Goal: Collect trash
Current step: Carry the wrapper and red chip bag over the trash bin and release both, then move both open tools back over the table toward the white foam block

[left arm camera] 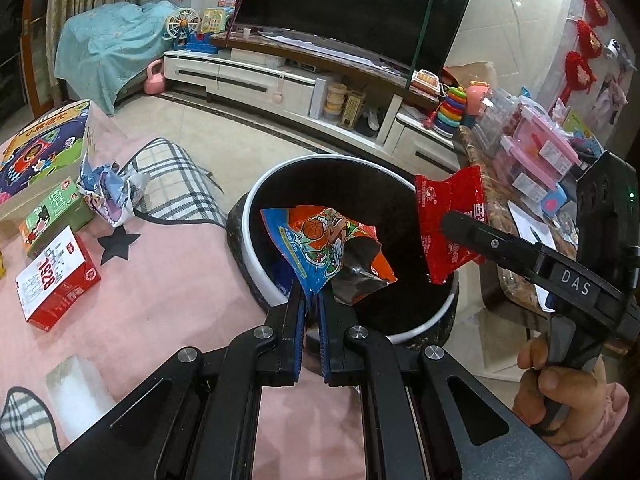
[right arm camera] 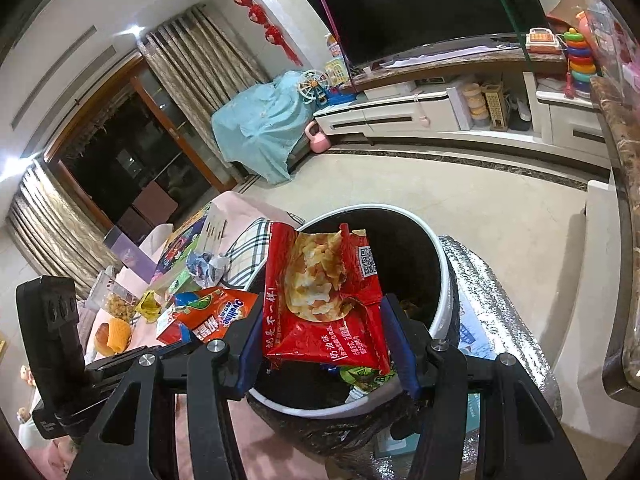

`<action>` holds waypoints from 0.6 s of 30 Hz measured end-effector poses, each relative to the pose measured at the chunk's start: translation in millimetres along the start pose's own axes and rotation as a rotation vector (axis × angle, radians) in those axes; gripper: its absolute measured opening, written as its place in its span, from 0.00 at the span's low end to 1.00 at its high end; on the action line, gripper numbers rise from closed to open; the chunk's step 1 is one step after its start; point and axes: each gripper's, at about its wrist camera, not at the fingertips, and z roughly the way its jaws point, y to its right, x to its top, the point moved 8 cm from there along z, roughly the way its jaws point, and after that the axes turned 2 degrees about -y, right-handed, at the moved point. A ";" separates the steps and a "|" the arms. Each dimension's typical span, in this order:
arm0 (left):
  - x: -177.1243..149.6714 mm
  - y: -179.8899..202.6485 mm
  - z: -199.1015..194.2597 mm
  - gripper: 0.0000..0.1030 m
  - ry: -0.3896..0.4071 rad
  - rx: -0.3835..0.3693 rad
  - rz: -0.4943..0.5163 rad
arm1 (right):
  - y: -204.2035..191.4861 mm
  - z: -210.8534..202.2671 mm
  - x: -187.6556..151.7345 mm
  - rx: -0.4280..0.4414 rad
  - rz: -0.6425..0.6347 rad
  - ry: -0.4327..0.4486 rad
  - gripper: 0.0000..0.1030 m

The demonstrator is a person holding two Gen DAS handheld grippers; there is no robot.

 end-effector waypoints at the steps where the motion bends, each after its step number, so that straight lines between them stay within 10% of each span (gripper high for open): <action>1: 0.7 0.1 1.3 0.06 -0.002 0.001 0.002 | 0.9 1.0 -0.1 -0.001 -0.001 -0.003 0.54; 14: 15.4 -1.6 15.6 0.10 -0.020 0.020 0.021 | 9.7 10.1 5.7 -0.024 0.016 -0.030 0.57; 18: 13.6 -4.4 9.8 0.42 -0.009 0.020 0.004 | 12.7 10.7 6.6 -0.028 0.047 -0.040 0.64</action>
